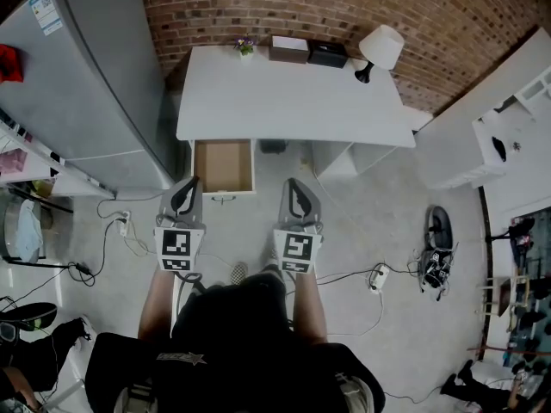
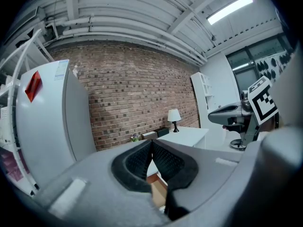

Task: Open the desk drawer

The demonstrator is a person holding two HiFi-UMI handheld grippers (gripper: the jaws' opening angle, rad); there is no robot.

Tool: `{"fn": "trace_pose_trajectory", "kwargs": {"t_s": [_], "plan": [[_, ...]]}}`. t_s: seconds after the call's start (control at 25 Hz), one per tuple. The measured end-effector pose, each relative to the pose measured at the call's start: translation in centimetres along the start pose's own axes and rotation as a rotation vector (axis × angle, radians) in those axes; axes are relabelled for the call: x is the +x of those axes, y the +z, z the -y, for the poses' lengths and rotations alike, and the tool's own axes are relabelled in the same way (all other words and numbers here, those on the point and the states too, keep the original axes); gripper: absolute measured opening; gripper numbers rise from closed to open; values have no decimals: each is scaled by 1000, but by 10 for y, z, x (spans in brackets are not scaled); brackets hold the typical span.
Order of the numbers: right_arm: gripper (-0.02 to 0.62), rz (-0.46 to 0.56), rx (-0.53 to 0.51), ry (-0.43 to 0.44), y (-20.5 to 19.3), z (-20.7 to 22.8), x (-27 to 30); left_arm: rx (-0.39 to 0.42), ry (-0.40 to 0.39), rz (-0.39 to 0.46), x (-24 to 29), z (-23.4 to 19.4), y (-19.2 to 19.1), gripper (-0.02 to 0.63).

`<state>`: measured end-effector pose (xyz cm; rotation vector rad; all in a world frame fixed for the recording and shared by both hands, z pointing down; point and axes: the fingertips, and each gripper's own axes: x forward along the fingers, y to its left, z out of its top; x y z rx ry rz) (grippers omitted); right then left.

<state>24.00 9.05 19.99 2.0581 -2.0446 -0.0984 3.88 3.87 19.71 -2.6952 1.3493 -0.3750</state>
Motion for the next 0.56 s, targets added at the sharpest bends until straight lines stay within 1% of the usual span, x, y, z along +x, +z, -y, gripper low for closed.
{"fn": "trace_pose_trajectory", "kwargs": {"t_s": [0.56], "plan": [[6, 10, -2, 1, 7, -10, -10, 4, -4, 5, -13, -2, 0, 11]]}}
